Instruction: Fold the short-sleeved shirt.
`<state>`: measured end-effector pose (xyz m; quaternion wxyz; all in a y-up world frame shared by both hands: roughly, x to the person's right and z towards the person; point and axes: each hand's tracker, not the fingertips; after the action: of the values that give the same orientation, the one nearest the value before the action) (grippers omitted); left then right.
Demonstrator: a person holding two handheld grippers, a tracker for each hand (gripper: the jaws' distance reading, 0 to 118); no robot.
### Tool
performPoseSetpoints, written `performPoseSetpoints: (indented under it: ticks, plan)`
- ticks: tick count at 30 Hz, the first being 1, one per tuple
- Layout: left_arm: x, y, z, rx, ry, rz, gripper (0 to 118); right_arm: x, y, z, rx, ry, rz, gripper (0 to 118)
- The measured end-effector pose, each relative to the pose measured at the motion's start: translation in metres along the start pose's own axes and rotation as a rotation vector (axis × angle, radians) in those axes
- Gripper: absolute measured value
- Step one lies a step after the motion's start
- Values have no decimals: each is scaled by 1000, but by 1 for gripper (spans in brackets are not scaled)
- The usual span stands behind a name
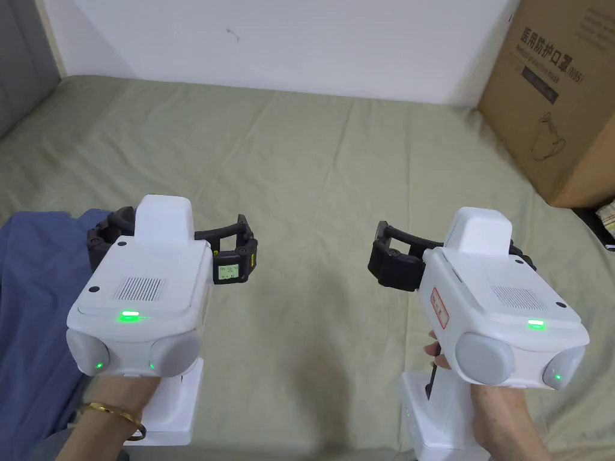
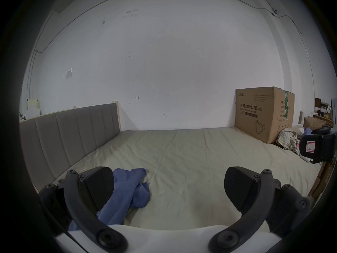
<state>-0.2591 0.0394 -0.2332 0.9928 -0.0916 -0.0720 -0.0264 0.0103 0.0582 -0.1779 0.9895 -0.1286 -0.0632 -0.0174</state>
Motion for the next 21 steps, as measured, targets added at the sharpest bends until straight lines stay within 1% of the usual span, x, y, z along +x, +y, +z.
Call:
performPoseSetpoints:
  ticks: [6, 16, 21]
  plan:
    - [-1, 1, 1, 0, -3, -3, 118, -4, -1, 1, 9, 15, 29, 117]
    - [0, 4, 2, 8, -5, -16, 118, -6, -1, 3, 18, 3, 62, 117]
    - [3, 6, 3, 16, -8, -19, 118, -7, -1, 5, 17, 8, 56, 117]
